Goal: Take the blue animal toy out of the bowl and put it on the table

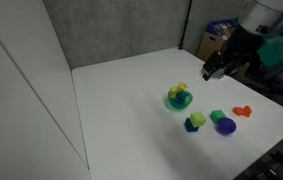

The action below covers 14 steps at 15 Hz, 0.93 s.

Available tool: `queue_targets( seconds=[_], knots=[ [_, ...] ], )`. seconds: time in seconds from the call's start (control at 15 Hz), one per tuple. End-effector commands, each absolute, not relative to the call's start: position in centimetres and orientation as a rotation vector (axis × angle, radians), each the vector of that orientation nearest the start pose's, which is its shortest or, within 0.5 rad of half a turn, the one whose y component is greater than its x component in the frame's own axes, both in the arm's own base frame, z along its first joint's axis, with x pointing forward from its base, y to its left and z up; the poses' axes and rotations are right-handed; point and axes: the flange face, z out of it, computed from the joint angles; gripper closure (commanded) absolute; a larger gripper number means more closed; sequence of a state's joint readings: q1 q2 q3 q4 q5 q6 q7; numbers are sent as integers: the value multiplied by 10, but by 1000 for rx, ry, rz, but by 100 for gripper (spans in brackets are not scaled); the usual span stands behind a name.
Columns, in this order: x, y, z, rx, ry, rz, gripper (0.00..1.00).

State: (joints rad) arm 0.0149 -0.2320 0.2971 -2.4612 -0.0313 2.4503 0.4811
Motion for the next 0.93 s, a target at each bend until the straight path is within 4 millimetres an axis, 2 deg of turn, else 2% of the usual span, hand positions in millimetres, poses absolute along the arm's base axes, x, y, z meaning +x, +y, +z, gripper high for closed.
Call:
queue_targets(
  seconds=[0.0, 0.27, 0.47, 0.87],
  knots=[
    [449, 146, 401, -3114, 229, -359, 0],
    [467, 144, 395, -3102, 244, -265, 0],
    [493, 136, 393, -3091, 288, -220, 0],
    [563, 116, 387, -3048, 402, -166, 0]
  ],
)
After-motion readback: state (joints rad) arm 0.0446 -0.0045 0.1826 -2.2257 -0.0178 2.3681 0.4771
